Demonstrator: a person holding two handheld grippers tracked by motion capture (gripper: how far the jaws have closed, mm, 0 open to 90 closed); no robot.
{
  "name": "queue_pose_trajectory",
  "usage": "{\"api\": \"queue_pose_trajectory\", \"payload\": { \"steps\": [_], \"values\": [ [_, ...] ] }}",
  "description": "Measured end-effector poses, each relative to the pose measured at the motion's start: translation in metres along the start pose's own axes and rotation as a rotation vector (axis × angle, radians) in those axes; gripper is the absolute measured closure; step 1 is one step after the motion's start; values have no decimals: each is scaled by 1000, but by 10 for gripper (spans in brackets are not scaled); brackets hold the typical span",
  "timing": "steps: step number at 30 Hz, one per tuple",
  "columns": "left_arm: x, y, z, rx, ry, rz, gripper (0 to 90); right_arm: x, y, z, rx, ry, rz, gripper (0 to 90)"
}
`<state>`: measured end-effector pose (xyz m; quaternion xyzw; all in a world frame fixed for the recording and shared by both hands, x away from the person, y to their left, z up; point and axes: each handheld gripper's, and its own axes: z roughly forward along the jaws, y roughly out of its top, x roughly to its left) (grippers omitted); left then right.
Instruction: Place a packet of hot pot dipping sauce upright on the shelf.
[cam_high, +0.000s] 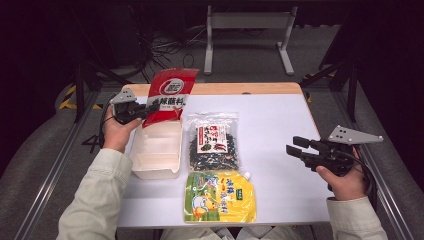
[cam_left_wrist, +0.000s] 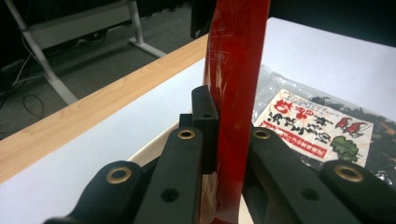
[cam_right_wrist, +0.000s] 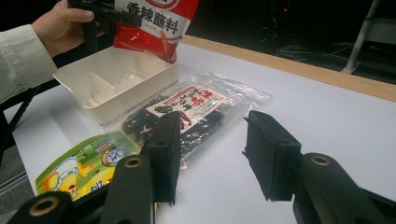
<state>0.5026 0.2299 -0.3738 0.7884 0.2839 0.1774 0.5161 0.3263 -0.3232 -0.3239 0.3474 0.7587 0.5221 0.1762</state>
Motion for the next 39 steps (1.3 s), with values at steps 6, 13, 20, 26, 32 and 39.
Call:
{"api": "queue_pose_trajectory", "payload": {
  "steps": [6,13,20,26,32,39],
  "values": [
    [-1,0,5,20,24,35,879,1,0,1,-1,5,1,546],
    [1,-3,10,59,73,67,843,2,-1,2,1,10,-2,544],
    [2,-2,10,130,145,17,743,2,-1,4,6,14,-4,543],
    [2,0,5,158,167,-33,779,2,-2,5,10,16,-5,542],
    [-1,1,7,216,184,-35,857,3,-2,6,13,21,-1,542],
    [-6,2,14,287,225,-8,862,4,-2,7,17,22,-5,540]
  ]
}}
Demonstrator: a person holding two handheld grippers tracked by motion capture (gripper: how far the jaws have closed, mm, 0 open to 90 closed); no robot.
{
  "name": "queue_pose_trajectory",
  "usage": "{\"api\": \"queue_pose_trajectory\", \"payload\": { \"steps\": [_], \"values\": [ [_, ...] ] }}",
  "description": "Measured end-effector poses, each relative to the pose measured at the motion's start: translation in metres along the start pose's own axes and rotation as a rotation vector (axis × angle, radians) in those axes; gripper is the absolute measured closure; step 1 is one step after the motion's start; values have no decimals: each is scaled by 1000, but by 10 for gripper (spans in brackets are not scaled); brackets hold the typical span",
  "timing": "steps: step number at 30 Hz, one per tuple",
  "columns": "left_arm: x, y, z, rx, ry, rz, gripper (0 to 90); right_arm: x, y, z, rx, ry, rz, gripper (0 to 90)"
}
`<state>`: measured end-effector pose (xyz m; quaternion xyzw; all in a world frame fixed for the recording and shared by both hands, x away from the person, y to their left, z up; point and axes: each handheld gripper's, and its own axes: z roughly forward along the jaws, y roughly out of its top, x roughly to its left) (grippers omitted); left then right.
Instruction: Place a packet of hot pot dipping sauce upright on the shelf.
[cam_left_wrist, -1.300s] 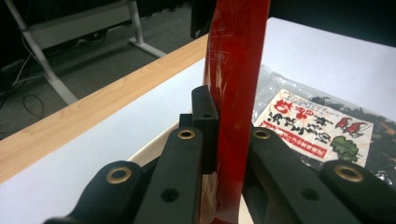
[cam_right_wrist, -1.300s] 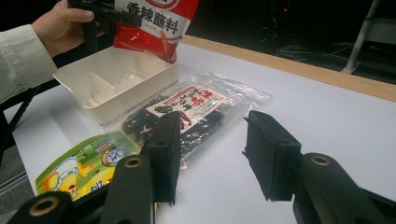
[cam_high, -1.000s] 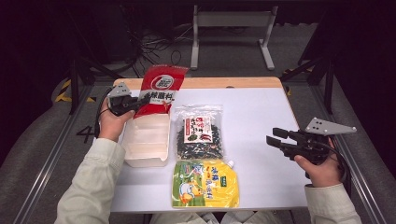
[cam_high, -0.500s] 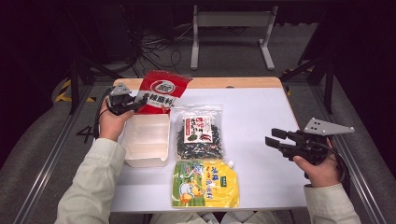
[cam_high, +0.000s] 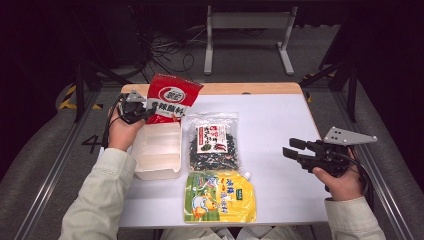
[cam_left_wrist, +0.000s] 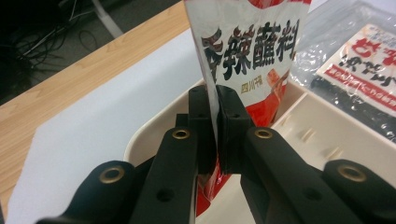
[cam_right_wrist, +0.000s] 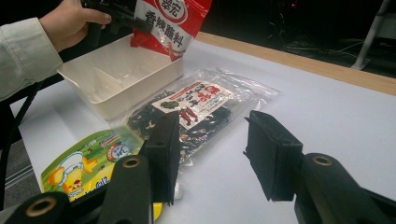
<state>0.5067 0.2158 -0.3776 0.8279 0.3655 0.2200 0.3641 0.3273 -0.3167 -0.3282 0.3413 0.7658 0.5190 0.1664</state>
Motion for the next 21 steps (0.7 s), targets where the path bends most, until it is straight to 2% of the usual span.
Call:
{"api": "queue_pose_trajectory", "payload": {
  "steps": [4,11,13,15,21],
  "values": [
    [-1,0,3,25,17,7,863,0,0,0,-1,2,-1,540],
    [-2,0,10,71,25,-11,863,1,0,0,1,5,-4,540],
    [-5,-2,17,146,36,9,862,1,0,1,2,5,-3,540],
    [-7,-4,22,168,47,17,860,2,0,1,2,7,-3,540],
    [-6,-4,23,187,41,21,859,1,-1,2,5,7,-2,539]
  ]
}}
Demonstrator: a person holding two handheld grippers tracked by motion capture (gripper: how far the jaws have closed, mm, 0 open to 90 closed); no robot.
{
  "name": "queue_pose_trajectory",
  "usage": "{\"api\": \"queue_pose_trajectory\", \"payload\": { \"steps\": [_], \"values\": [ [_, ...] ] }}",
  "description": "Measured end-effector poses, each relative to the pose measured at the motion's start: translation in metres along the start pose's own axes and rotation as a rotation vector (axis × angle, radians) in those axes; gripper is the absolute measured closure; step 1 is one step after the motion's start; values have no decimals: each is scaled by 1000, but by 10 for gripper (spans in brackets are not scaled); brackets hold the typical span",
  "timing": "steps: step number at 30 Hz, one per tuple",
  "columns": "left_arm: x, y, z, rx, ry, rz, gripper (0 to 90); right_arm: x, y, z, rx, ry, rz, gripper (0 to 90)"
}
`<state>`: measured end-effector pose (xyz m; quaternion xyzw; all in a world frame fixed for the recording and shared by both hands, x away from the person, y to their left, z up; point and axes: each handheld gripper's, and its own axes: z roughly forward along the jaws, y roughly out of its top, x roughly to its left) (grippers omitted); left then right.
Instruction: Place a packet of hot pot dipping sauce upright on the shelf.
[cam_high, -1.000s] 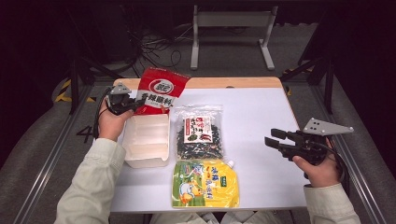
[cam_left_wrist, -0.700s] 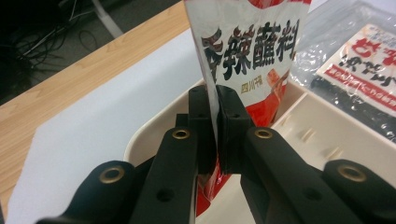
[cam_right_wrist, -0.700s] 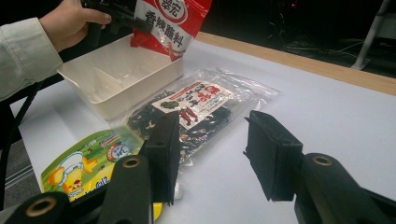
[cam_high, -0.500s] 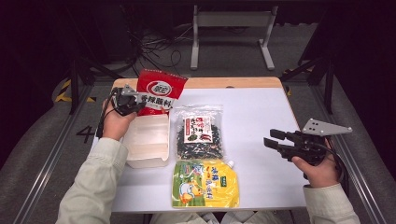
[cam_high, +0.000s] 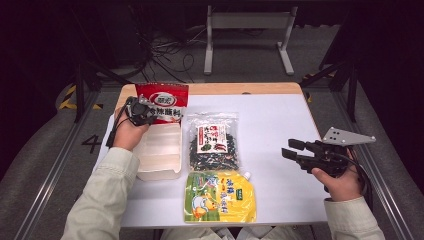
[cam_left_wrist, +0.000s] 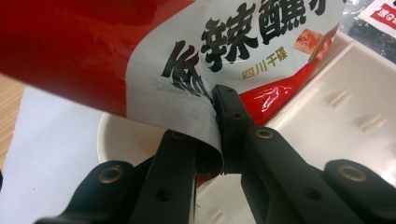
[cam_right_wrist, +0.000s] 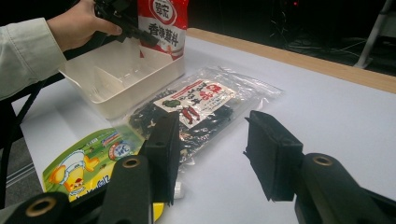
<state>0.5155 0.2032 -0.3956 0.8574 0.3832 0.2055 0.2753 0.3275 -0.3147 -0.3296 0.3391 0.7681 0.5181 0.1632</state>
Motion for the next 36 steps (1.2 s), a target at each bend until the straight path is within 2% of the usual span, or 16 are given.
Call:
{"api": "queue_pose_trajectory", "payload": {
  "steps": [2,3,5,9,10,13,15,19,22,26,29,31,33,36],
  "values": [
    [1,-1,-1,-11,-10,-13,857,0,0,0,0,0,-1,539],
    [2,-3,-1,-28,-12,-35,848,0,0,0,1,0,-1,539],
    [6,-7,-2,-63,-35,-90,756,0,0,0,2,-1,-1,539],
    [10,-12,-7,-92,-32,-111,687,0,0,0,3,-2,-2,542],
    [11,-12,-10,-108,-31,-117,652,0,0,1,2,0,-6,545],
    [8,-11,-19,-162,-71,-170,470,0,0,1,7,-4,-27,552],
    [4,-11,-27,-173,-67,-167,407,1,0,1,5,-2,-24,552],
    [-1,-16,-41,-215,-62,-171,367,1,0,2,9,-14,-11,547],
    [-5,-21,-52,-232,-17,-190,356,0,0,4,-6,-19,-39,526],
    [-14,-28,-68,-300,-16,-190,355,1,0,7,2,-51,-88,516],
    [-25,-33,-81,-342,-26,-171,352,0,1,7,18,-58,-64,486],
    [-35,-35,-89,-370,-56,-156,349,-2,0,8,33,-75,-36,463],
    [-45,-37,-96,-390,-90,-140,340,-4,0,8,46,-92,-20,481],
    [-57,-40,-104,-411,-111,-113,355,-5,0,9,65,-100,-25,488]
  ]
}}
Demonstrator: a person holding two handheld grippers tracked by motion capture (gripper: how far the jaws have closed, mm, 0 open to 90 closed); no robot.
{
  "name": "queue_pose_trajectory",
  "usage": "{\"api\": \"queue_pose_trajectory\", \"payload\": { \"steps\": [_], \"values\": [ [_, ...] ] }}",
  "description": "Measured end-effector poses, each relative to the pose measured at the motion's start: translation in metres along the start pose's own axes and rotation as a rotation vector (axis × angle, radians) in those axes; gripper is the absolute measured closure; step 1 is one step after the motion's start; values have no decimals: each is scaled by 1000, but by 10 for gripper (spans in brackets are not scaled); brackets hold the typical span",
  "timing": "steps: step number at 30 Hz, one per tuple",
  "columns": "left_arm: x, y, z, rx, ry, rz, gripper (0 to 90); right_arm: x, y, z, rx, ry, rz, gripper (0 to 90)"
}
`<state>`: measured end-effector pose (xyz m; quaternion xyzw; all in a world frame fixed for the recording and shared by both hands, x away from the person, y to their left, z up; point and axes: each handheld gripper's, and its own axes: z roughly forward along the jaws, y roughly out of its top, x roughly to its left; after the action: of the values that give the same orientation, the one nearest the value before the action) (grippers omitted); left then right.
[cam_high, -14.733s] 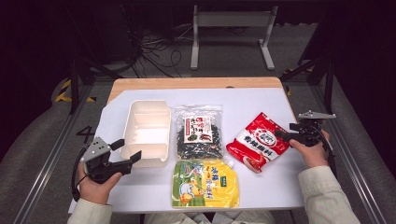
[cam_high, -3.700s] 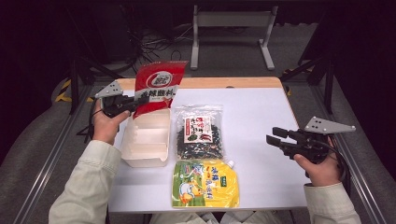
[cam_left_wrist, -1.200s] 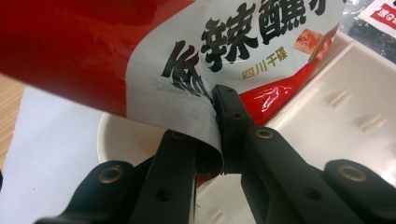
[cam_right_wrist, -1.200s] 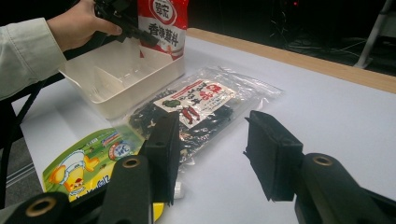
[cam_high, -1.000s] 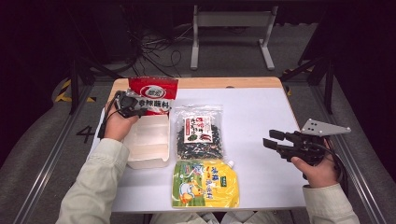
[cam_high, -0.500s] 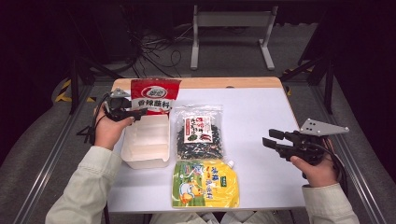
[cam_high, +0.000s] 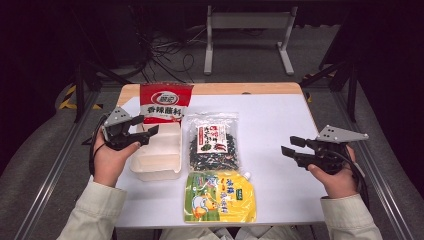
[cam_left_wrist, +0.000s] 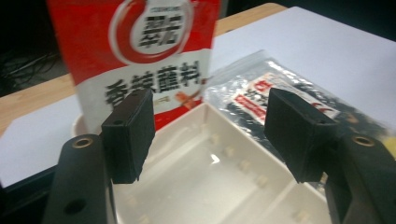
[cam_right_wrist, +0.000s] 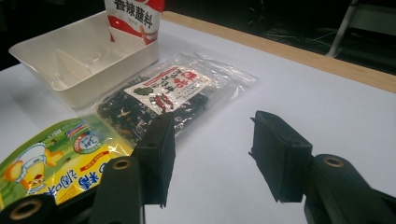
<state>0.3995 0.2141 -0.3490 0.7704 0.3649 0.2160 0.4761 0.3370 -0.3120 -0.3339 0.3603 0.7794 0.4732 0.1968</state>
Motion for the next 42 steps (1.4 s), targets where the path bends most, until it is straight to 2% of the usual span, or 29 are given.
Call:
{"api": "queue_pose_trajectory", "payload": {
  "steps": [2,4,7,10,15,18,20,25,28,31,34,37,42],
  "values": [
    [-6,-2,-3,-14,-11,-2,361,0,0,1,5,-2,-5,497],
    [-12,-2,-6,-8,-35,11,361,0,1,0,9,-15,-18,508],
    [-19,-2,-11,-21,-72,-1,357,-1,1,0,11,-25,-19,523],
    [-23,-1,-12,-10,-81,7,341,-2,1,0,13,-27,-11,519],
    [-28,-1,-13,38,-105,4,317,-1,1,1,25,-40,-15,538],
    [-31,-2,-13,64,-86,24,318,1,1,4,66,-73,-44,574],
    [-32,-3,-12,75,-77,32,328,2,2,7,88,-76,-66,588],
    [-33,-4,-15,89,-87,30,315,4,3,11,93,-79,-87,600],
    [-34,-5,-17,119,-61,29,301,6,4,15,83,-66,-94,635],
    [-31,-7,-20,135,-60,24,290,7,6,19,77,-46,-91,653],
    [-29,-9,-23,135,-50,21,280,8,8,24,82,-27,-82,606],
    [-28,-13,-26,140,-37,-2,278,11,9,32,86,8,-75,554],
    [-29,-18,-27,149,-32,18,282,13,14,43,83,33,-72,527]
  ]
}}
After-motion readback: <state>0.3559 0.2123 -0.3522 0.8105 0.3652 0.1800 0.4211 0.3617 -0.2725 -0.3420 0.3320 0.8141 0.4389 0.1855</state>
